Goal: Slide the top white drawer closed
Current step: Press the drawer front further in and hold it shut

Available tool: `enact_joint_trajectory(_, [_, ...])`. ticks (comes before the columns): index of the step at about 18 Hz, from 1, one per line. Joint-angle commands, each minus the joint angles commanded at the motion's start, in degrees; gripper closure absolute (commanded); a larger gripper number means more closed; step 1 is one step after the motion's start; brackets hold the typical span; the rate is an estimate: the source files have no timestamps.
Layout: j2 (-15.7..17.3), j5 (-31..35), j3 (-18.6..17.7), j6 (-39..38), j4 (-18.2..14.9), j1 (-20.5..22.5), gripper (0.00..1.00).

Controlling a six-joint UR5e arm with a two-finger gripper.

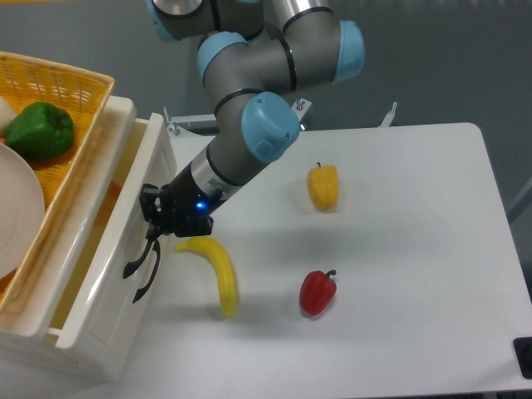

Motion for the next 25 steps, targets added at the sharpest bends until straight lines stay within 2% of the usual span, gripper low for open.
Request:
enact_joint_trajectory(7, [-0.4, 0.0, 0.0, 0.1, 0.0, -0.8, 0.96])
enact_joint_trajectory(17, [-1.2, -0.1, 0.6, 0.6, 0.1, 2.2, 0.96])
enact_joint_trajectory(25, [-1.8, -0.1, 0.4, 0.0, 0.9, 0.7, 0.96])
